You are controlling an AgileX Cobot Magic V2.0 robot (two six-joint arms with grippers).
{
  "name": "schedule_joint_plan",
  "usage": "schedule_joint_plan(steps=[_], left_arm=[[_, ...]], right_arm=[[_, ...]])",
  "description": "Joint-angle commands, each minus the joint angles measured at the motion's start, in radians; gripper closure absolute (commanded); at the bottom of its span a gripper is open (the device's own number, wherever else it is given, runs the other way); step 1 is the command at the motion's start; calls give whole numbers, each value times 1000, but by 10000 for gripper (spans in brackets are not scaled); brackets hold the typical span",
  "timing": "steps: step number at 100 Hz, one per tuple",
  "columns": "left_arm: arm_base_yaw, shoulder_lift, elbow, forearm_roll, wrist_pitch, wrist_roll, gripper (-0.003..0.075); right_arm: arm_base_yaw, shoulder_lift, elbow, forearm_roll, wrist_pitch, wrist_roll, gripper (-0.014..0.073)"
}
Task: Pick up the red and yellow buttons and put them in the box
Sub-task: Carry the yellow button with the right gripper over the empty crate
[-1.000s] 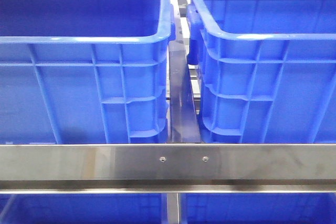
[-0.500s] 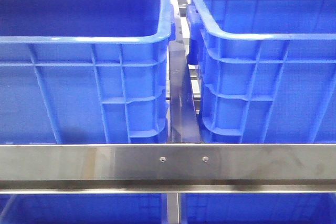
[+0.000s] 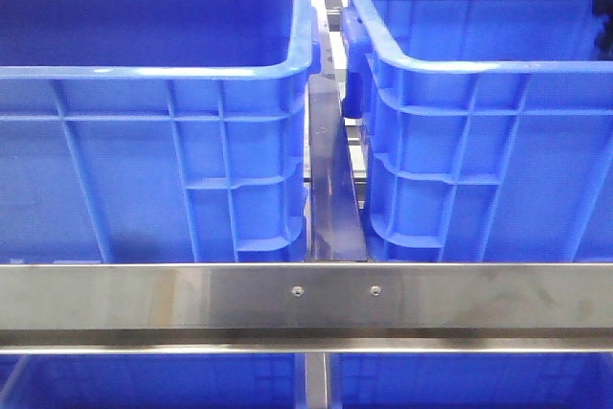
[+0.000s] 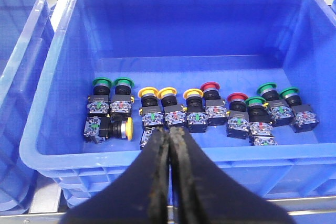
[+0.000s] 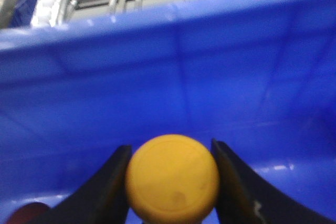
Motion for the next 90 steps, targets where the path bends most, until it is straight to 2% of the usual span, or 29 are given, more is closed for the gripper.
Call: schedule_joint_plan(steps=[1, 48, 90], left_arm=[[6, 5, -25, -8, -73, -5, 739], [6, 5, -25, -8, -74, -5, 739], [6, 5, -25, -8, -77, -5, 739]], right_arm=[[-12, -22, -35, 14, 53, -12, 455], [-12, 103, -133, 19, 70, -30, 455], [-12, 156, -133, 19, 73, -80, 451]])
